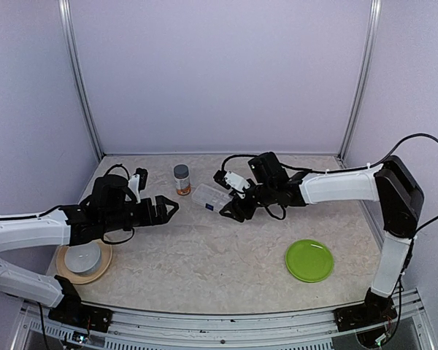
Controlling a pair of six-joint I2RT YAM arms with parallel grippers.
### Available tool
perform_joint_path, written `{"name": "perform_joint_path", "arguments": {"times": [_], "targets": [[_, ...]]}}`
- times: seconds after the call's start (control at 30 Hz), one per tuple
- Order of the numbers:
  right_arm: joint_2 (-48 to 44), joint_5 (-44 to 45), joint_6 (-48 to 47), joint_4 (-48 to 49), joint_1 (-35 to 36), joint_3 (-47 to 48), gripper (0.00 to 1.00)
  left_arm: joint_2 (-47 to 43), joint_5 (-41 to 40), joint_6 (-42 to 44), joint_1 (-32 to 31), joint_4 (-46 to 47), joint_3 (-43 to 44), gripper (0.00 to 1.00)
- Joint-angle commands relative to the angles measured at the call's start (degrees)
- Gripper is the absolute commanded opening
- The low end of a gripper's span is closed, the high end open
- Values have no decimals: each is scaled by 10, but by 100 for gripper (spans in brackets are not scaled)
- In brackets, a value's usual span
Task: Sort the pills into containers
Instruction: Pick up the pill container from the center of the board, then pick up the lid of the pill container from the pill container.
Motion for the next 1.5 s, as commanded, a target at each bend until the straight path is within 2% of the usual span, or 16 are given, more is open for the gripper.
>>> {"name": "perform_joint_path", "arguments": {"times": [0.0,0.47,0.87,1.17,1.47], "targets": [[-52,41,69,18,21,-34,57,7,46,-22,-7,65,-19,99],[-198,19,211,36,51,-133,51,97,147,-42,-77,250,1,99],[-248,34,276,53,74,-176,51,154,174,-83,-106,384,31,98],[-267,64,302,61,79,-193,51,187,159,-121,-118,398,39,97],[-270,67,309,68,80,-196,51,226,186,-144,-122,452,55,87]]}}
